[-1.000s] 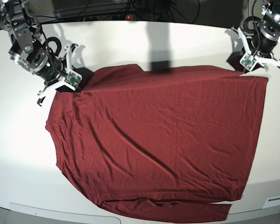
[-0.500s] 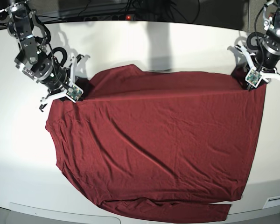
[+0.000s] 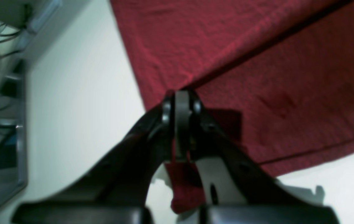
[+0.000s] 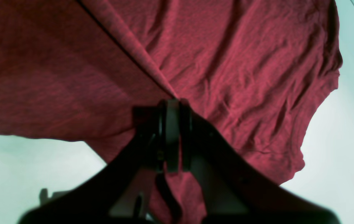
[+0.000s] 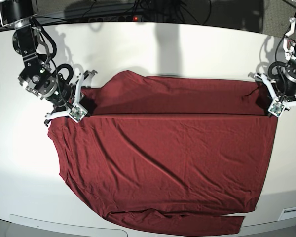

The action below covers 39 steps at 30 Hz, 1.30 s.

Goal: Fold the T-shirt properly
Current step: 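Lift the held shoulder edge and drag it across the table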

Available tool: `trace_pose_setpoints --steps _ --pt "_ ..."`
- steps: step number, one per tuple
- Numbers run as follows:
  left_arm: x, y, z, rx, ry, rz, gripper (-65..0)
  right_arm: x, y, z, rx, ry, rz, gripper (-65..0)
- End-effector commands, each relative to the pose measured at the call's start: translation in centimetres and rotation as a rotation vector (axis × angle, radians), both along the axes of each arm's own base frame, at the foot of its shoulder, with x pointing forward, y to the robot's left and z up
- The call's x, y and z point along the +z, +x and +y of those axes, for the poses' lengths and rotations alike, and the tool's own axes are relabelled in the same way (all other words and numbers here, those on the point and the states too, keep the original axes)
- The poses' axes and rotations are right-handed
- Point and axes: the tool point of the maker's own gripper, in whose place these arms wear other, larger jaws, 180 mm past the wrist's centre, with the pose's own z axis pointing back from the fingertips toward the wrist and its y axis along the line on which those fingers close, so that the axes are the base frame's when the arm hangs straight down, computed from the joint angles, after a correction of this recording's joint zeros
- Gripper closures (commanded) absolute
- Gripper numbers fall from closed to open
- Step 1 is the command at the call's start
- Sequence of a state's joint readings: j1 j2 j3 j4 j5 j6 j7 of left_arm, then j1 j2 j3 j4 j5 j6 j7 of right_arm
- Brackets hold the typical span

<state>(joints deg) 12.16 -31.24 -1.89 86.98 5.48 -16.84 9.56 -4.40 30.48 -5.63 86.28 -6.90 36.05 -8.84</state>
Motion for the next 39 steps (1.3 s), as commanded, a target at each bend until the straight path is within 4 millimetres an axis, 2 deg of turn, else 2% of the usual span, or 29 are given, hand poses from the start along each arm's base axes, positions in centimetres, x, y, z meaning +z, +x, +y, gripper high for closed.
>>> trace_pose_setpoints --steps 1,12,13,15,17,25,30,35,39 --pt "1.2 0.9 0.9 0.008 0.018 -0.039 0.0 1.6 1.3 -0.6 -0.005 -0.001 -0.050 0.0" --pt "1.1 1.4 1.3 0.012 0.011 -0.050 0.0 1.2 2.8 -0.3 -0.038 0.042 -0.044 -0.8" --pt "1.2 1.4 1.3 0.011 0.010 -0.052 0.0 1.3 2.9 -0.3 -0.038 0.044 -0.049 -7.3" --pt "1.2 1.4 1.2 0.011 0.010 -0.052 -11.7 1.7 3.2 -0.3 -0.038 0.049 -0.057 -18.7" --pt "1.2 1.4 1.2 0.011 0.010 -0.052 -17.6 1.8 3.4 -0.3 -0.038 0.050 -0.062 -23.9" --pt "1.2 1.4 1.4 0.030 -0.010 -0.054 -17.8 1.8 3.4 -0.3 -0.039 0.048 -0.059 -23.9" --pt "0.6 1.0 2.1 0.055 0.015 -0.007 -17.9 1.5 3.2 -0.6 -0.043 0.035 -0.044 -23.9" --pt "0.0 -0.2 3.0 0.053 0.070 0.065 -17.9 1.6 2.3 -0.7 0.021 0.006 -0.013 -23.9" --pt "0.0 -2.0 3.4 -0.001 0.161 0.097 -17.8 3.1 2.5 -1.7 0.040 -0.058 -0.039 -23.9"
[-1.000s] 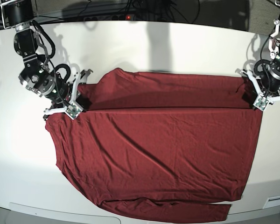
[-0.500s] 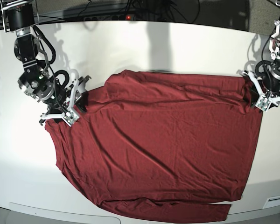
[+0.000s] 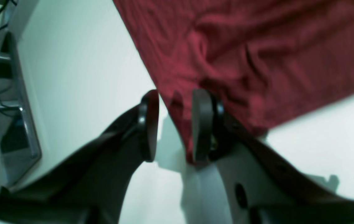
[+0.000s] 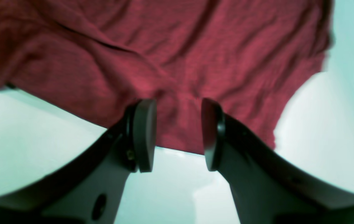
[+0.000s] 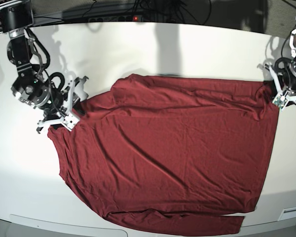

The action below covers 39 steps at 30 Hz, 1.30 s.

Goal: Fold the T-shirt properly
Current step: 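Lift the held shoulder edge and drag it across the table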

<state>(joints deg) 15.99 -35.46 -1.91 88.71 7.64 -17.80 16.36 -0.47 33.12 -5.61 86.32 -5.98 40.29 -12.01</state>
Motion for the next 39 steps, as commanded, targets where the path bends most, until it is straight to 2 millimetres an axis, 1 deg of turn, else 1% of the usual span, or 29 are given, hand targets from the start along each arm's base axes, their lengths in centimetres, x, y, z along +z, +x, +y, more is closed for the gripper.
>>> trace_pose_setpoints --steps 1,4,6,9,12,15,18,21,25,33,34,35,39 --pt "1.5 0.5 0.4 -0.023 0.034 -0.039 -17.8 2.0 1.1 -0.5 0.009 -0.010 -0.057 -23.9" --pt "0.8 -1.0 0.1 -0.063 0.076 -0.012 -17.8 3.0 1.2 -1.1 0.028 -0.050 -0.074 -23.9" --pt "0.1 -2.1 -0.1 -0.088 0.088 0.017 -17.8 2.7 0.7 -1.2 0.056 -0.088 -0.062 -23.9" --pt "-0.7 -3.3 0.0 -0.116 0.123 0.042 -17.9 1.1 -0.3 -0.9 0.133 -0.198 -0.029 -23.9" --pt "-1.1 -4.0 0.1 -0.142 0.156 0.054 -17.9 -1.1 -1.9 0.6 0.236 -0.279 0.016 -23.9" --pt "-1.1 -4.1 0.2 -0.150 0.175 0.057 -19.5 -3.0 -3.5 1.9 0.335 -0.363 0.045 -24.0" --pt "-1.1 -4.1 -0.1 -0.165 0.164 0.055 -20.5 -4.2 -4.5 2.5 0.401 -0.429 0.061 -24.0" --pt "-1.6 -4.5 -0.8 -0.199 0.142 0.084 -20.5 -4.8 -5.2 3.1 0.430 -0.436 0.073 -24.0" --pt "-1.6 -4.5 -0.9 -0.202 0.140 0.084 -20.6 -5.0 -5.0 3.3 0.424 -0.430 0.075 -24.0" --pt "-1.6 -4.5 -0.9 -0.202 0.140 0.085 -20.5 -6.5 -3.2 2.8 0.368 -0.410 0.107 -23.5" --pt "-1.6 -4.5 -0.9 -0.201 0.140 0.085 -20.5 -6.6 -3.1 2.8 0.365 -0.409 0.109 -21.8" --pt "-1.6 -4.5 -0.9 -0.201 0.140 0.085 -20.5 -6.6 -3.2 2.7 0.365 -0.409 0.110 -18.5" --pt "-1.7 -4.6 -0.7 -0.195 0.146 0.093 -20.4 -6.7 -3.2 2.3 0.354 -0.429 0.120 0.0"
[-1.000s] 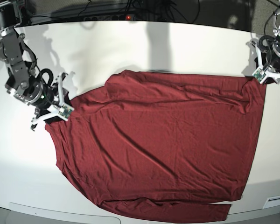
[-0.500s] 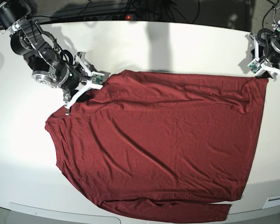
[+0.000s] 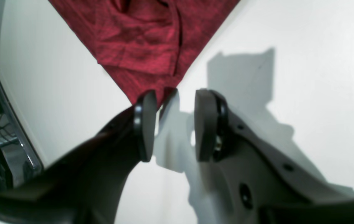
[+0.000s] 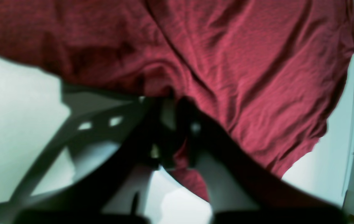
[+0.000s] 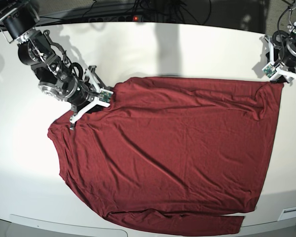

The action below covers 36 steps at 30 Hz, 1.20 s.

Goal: Fold the T-shirt properly
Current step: 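Lift the held shoulder edge and drag it across the table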

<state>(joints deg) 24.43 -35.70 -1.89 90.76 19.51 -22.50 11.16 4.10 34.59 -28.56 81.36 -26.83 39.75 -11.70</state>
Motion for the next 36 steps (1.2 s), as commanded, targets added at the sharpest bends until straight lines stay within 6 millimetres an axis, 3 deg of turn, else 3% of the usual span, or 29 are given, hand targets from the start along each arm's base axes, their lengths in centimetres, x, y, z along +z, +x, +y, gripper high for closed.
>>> trace_pose_setpoints --steps 1,8,13,18,27,29,31,36 --pt "1.0 0.8 0.7 -0.002 0.022 -0.032 -20.4 0.6 0.6 -1.0 -0.008 -0.034 -0.014 0.0" --pt "-0.7 -1.5 0.4 -0.119 0.105 0.076 -20.5 0.6 0.6 -1.4 -0.012 -0.047 -0.014 0.0" --pt "-0.1 -0.5 -0.5 -0.149 0.079 0.003 -20.7 0.7 0.6 -1.3 -0.013 -0.045 -0.014 0.0" --pt "-0.6 0.2 0.6 -0.124 0.094 -0.001 -20.7 0.6 0.6 -1.6 -0.021 -0.060 -0.011 0.0" --pt "-3.7 0.5 3.2 -0.021 0.084 0.058 -20.6 0.6 0.6 -1.6 -0.021 -0.060 -0.012 0.0" --pt "-4.2 -0.3 3.2 -0.029 0.084 0.093 -16.0 0.6 0.6 -1.6 -0.021 -0.059 -0.012 0.0" --pt "-4.8 -1.2 3.0 -0.051 0.080 0.138 -1.6 0.6 0.6 -1.6 -0.021 -0.059 -0.012 0.0" --pt "-5.0 -1.5 2.7 -0.024 0.041 0.163 0.0 0.8 0.6 -1.1 -0.053 0.003 0.004 0.0"
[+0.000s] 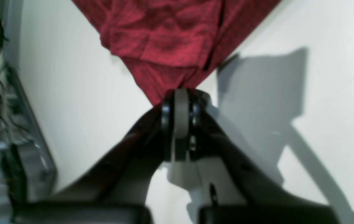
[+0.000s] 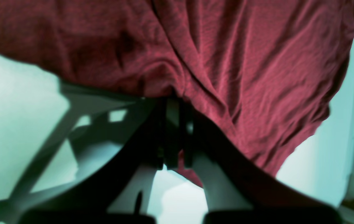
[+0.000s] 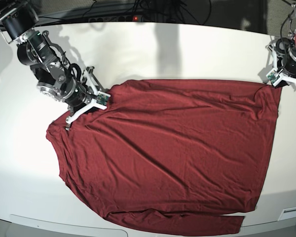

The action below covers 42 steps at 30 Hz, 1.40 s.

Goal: Fold the T-shirt properly
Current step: 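Lift the held shoulder edge and drag it across the table, then lower the shoulder edge onto the table, stretching the shirt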

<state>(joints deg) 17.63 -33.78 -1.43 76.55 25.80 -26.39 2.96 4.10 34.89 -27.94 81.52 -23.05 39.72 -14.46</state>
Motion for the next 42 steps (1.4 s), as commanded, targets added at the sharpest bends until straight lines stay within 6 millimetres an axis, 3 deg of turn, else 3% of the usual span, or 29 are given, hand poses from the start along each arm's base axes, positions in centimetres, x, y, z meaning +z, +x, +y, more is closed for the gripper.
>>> trace_pose_setpoints --steps 1,5,11,19,28,42 --pt "-0.9 -1.5 0.8 0.011 0.025 0.086 0.0 0.9 0.8 -0.7 -0.016 0.006 -0.017 0.0" --pt "0.4 -0.6 0.6 0.071 -0.044 0.065 0.0 3.3 2.4 -1.4 -0.106 0.075 -0.057 0.0" --pt "5.7 2.9 0.5 0.105 -0.169 -0.059 0.0 8.1 4.8 -1.4 -0.210 0.217 -0.142 0.0" --pt "9.1 6.3 1.0 0.161 -0.202 -0.203 0.0 9.1 6.0 -1.3 -0.212 0.221 -0.172 0.0" --pt "10.2 9.0 0.0 0.231 -0.275 -0.310 0.0 8.2 8.5 -0.2 -0.273 0.275 -0.162 0.0" --pt "11.6 14.2 3.4 0.401 -0.330 -0.424 0.0 8.4 13.0 -2.7 -0.400 0.327 -0.142 0.0"
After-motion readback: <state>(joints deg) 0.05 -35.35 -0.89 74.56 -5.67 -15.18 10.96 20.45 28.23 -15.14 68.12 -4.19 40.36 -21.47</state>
